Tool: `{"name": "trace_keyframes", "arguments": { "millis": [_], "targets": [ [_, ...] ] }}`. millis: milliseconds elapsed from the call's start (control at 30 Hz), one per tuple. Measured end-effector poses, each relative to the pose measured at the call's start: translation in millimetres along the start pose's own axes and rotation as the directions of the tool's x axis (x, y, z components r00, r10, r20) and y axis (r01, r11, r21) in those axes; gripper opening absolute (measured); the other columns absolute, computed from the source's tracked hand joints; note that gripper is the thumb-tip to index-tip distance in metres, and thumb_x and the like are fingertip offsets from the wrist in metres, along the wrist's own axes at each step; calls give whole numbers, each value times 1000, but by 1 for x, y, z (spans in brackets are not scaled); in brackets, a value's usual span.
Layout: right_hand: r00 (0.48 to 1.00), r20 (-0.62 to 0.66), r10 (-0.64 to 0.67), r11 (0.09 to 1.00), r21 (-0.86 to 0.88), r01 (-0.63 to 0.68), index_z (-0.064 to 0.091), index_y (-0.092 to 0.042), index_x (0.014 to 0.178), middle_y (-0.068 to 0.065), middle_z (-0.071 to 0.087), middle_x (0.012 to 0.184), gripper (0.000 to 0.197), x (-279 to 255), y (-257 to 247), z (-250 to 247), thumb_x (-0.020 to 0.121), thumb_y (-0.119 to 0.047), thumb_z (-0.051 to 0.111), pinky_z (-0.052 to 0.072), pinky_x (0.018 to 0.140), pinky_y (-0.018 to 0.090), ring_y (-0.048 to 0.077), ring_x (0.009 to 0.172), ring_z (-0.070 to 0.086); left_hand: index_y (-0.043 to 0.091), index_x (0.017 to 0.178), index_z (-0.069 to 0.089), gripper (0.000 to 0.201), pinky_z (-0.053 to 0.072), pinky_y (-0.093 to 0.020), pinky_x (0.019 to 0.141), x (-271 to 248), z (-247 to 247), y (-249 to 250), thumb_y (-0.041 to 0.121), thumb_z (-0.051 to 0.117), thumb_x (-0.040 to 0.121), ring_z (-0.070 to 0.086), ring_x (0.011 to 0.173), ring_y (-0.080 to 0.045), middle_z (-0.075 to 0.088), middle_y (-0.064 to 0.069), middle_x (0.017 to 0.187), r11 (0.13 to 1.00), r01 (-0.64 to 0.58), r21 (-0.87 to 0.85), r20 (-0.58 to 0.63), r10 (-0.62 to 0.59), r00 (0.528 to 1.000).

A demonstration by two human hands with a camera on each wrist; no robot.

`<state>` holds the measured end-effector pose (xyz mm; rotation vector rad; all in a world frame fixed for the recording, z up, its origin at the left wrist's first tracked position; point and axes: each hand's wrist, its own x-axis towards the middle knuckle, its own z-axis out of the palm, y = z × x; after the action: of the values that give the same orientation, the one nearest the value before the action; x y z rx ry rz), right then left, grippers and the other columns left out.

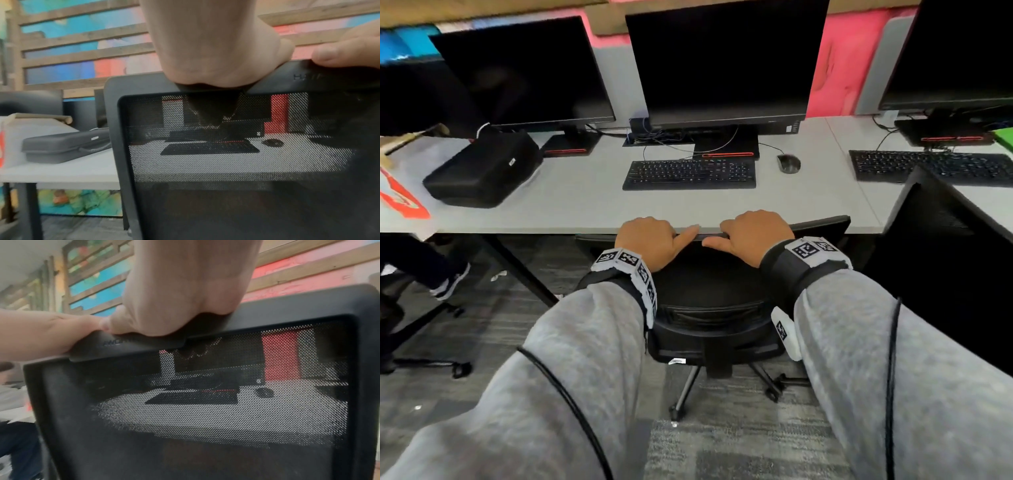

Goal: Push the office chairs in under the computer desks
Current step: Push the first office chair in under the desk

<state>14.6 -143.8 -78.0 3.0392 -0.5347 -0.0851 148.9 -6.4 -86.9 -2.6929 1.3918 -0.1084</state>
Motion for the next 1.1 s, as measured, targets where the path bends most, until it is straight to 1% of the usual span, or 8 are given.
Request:
{"name": "trace_keyframes", "arguments": {
  "millis": [67, 167, 333, 567, 733, 933, 1033, 1100],
  "targets": [
    [999, -3, 32, 999, -8, -32, 61, -15, 91, 6, 58, 79, 66, 16, 1, -1, 87, -69, 23, 37, 66, 33, 23, 72, 49, 10, 69, 71, 81, 35, -31, 64, 16, 1, -8, 67, 17, 91, 52, 64, -25, 55, -2, 61, 1000, -28, -6, -9, 28, 1000],
    [997, -39, 71, 997, -19, -71, 50, -18, 79, 2, 50, 72, 59, 36, 4, 1, 87, -70, 23, 37, 66, 33, 23, 71, 47, 13, 64, 66, 77, 35, -31, 65, 39, 3, -16, 66, 18, 91, 50, 66, -25, 53, -3, 61, 998, -63, -20, -29, 62, 998],
    [990, -72, 125, 992, -19, -126, 49, -18, 75, -3, 43, 61, 60, 69, 14, 7, 86, -71, 23, 37, 63, 32, 22, 67, 49, 12, 68, 71, 80, 35, -31, 63, 80, 9, -26, 67, 19, 90, 52, 66, -25, 56, -3, 62, 993, -113, -36, -59, 111, 992],
    [984, -92, 153, 987, -26, -156, 49, -18, 75, -3, 40, 59, 59, 109, 35, 9, 86, -70, 24, 36, 62, 31, 22, 67, 48, 11, 64, 68, 81, 33, -32, 60, 128, 14, -32, 67, 17, 91, 50, 60, -27, 43, 0, 51, 989, -147, -21, -80, 145, 986],
    [979, -97, 180, 982, -31, -184, 47, -18, 73, 2, 52, 70, 60, 105, 48, 15, 85, -72, 24, 36, 62, 32, 23, 66, 48, 11, 60, 64, 78, 31, -30, 54, 131, 16, -18, 67, 19, 90, 48, 55, -26, 41, -1, 48, 985, -168, -27, -99, 164, 981],
    [979, -83, 185, 982, -17, -187, 50, -18, 76, 2, 53, 72, 60, 108, 47, 14, 85, -72, 24, 37, 62, 32, 22, 68, 50, 12, 63, 67, 79, 31, -29, 54, 134, 17, -22, 67, 17, 91, 49, 54, -25, 43, 1, 48, 985, -170, -32, -103, 166, 981],
    [980, -79, 180, 984, -1, -181, 49, -19, 79, 5, 58, 80, 58, 106, 45, 13, 86, -70, 24, 39, 67, 33, 26, 78, 58, 14, 69, 70, 81, 40, -33, 65, 132, 14, -20, 67, 13, 90, 58, 64, -27, 53, 0, 56, 987, -151, -47, -57, 148, 987],
    [976, -87, 201, 980, 8, -201, 53, -18, 87, 8, 65, 94, 58, 101, 40, 12, 88, -68, 25, 40, 78, 38, 29, 93, 61, 17, 84, 70, 80, 41, -45, 89, 128, 11, -18, 68, 10, 90, 64, 86, -30, 65, -4, 74, 993, -115, -31, -14, 114, 993]
  ]
}}
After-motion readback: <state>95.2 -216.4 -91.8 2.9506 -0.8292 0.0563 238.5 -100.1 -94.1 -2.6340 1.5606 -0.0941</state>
